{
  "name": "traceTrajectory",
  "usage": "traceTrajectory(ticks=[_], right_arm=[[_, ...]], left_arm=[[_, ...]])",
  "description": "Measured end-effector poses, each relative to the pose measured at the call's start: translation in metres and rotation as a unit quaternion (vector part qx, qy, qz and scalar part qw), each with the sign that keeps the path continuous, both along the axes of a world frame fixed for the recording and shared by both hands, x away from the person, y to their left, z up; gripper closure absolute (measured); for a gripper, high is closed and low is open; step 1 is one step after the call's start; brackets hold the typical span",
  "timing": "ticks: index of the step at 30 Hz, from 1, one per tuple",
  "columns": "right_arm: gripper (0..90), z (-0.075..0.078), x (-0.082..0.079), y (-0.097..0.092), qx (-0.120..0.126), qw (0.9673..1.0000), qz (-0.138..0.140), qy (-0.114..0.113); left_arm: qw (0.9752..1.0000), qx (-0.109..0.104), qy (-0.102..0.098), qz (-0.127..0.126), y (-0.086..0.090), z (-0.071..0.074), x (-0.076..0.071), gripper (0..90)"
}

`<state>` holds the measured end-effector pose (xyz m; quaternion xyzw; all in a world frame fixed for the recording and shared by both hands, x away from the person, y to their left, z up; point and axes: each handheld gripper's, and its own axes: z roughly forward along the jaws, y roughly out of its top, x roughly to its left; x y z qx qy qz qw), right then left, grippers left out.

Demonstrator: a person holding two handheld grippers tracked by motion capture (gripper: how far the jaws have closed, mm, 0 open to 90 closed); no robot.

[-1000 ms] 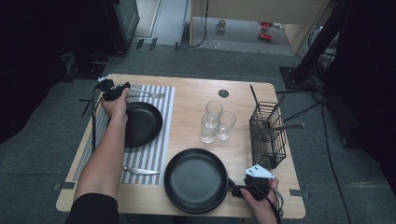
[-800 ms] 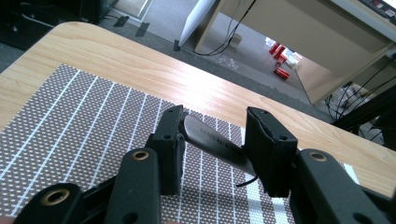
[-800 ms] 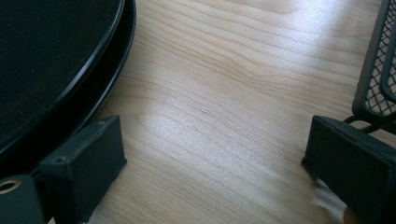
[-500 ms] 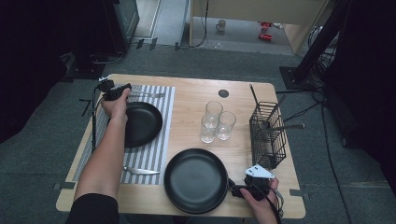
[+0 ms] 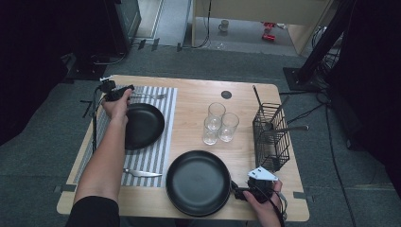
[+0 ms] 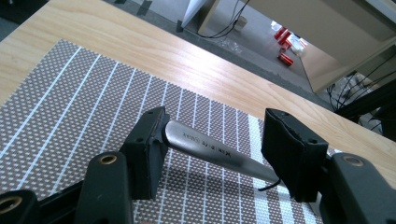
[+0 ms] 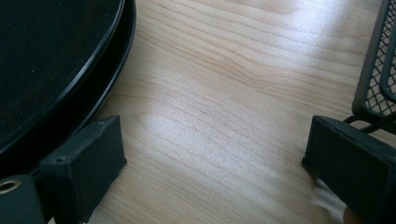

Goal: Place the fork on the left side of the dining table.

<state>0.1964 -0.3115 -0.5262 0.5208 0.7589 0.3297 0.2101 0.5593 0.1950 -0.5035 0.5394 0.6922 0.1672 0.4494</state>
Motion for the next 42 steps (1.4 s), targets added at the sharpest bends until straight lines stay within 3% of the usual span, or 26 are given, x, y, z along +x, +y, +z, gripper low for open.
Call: traceTrajectory(ticks=[3, 8, 15, 17, 21, 23, 26, 28, 32, 36, 38, 42], right_arm=[[4.8, 0.000, 0.000, 0.000, 0.000, 1.0000, 0.000, 0.000], [4.8, 0.000, 0.000, 0.000, 0.000, 1.0000, 0.000, 0.000], [4.8, 0.000, 0.000, 0.000, 0.000, 1.0000, 0.000, 0.000], [4.8, 0.000, 0.000, 0.000, 0.000, 1.0000, 0.000, 0.000], [4.8, 0.000, 0.000, 0.000, 0.000, 1.0000, 0.000, 0.000], [4.8, 0.000, 0.000, 0.000, 0.000, 1.0000, 0.000, 0.000], [4.8, 0.000, 0.000, 0.000, 0.000, 1.0000, 0.000, 0.000], [4.8, 0.000, 0.000, 0.000, 0.000, 1.0000, 0.000, 0.000], [4.8, 0.000, 0.000, 0.000, 0.000, 1.0000, 0.000, 0.000], [4.8, 0.000, 0.000, 0.000, 0.000, 1.0000, 0.000, 0.000], [4.8, 0.000, 0.000, 0.000, 0.000, 1.0000, 0.000, 0.000], [4.8, 0.000, 0.000, 0.000, 0.000, 1.0000, 0.000, 0.000]], left_arm=[[1.0000, 0.002, 0.005, 0.001, 0.000, 0.000, 0.000, 37.1], [0.9994, 0.023, 0.028, 0.003, 0.001, 0.002, 0.003, 30.7], [0.9993, 0.023, 0.030, 0.000, 0.002, 0.003, 0.003, 27.1], [0.9991, 0.027, 0.033, 0.000, 0.003, 0.003, 0.002, 33.4], [0.9979, 0.019, 0.061, 0.006, 0.005, 0.003, -0.002, 57.0], [0.9970, 0.025, 0.073, 0.008, 0.006, 0.004, -0.005, 68.4], [0.9961, 0.033, 0.082, 0.001, 0.007, 0.005, -0.006, 80.3], [0.9959, 0.027, 0.086, -0.004, 0.008, 0.003, -0.006, 87.6], [0.9939, 0.018, 0.109, -0.005, 0.011, -0.002, -0.004, 90.0], [0.9935, 0.013, 0.114, -0.001, 0.011, -0.001, -0.002, 90.0], [0.9932, -0.003, 0.116, 0.002, 0.012, -0.002, -0.001, 90.0], [0.9930, -0.005, 0.117, -0.015, 0.011, -0.001, 0.004, 86.3]])
